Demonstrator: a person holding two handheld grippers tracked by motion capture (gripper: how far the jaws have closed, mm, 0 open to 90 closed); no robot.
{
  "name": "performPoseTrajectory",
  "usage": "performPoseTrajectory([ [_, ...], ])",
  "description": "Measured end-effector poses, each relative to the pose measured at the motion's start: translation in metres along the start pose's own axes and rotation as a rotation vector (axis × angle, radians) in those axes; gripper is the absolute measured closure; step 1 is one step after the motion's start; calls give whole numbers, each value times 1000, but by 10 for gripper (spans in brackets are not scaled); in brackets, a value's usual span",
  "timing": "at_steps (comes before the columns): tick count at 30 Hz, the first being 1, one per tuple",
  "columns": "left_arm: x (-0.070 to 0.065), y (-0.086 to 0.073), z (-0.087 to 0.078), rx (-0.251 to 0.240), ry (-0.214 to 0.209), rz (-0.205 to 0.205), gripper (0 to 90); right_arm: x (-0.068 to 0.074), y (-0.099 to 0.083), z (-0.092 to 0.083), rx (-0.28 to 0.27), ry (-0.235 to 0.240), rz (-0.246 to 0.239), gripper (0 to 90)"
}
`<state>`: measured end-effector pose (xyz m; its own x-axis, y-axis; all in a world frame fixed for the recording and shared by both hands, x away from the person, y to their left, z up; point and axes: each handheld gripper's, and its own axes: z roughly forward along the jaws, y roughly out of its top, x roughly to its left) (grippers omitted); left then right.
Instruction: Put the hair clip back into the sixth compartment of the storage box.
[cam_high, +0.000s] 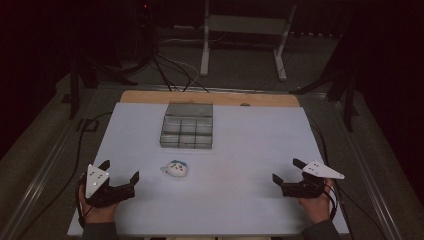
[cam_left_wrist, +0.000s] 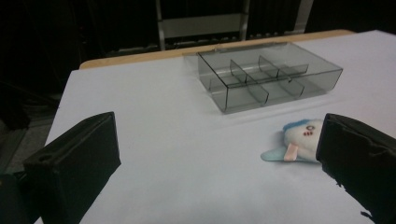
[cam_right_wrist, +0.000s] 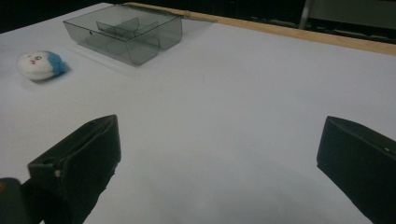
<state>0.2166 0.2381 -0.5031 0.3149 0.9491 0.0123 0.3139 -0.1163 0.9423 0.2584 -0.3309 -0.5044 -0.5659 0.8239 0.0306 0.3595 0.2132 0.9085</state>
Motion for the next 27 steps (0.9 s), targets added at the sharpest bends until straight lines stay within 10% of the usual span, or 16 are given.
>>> performPoseTrajectory([
  [27,5,19,2,25,-35,-7,5,2,0,-4,-11,-15,9,0],
])
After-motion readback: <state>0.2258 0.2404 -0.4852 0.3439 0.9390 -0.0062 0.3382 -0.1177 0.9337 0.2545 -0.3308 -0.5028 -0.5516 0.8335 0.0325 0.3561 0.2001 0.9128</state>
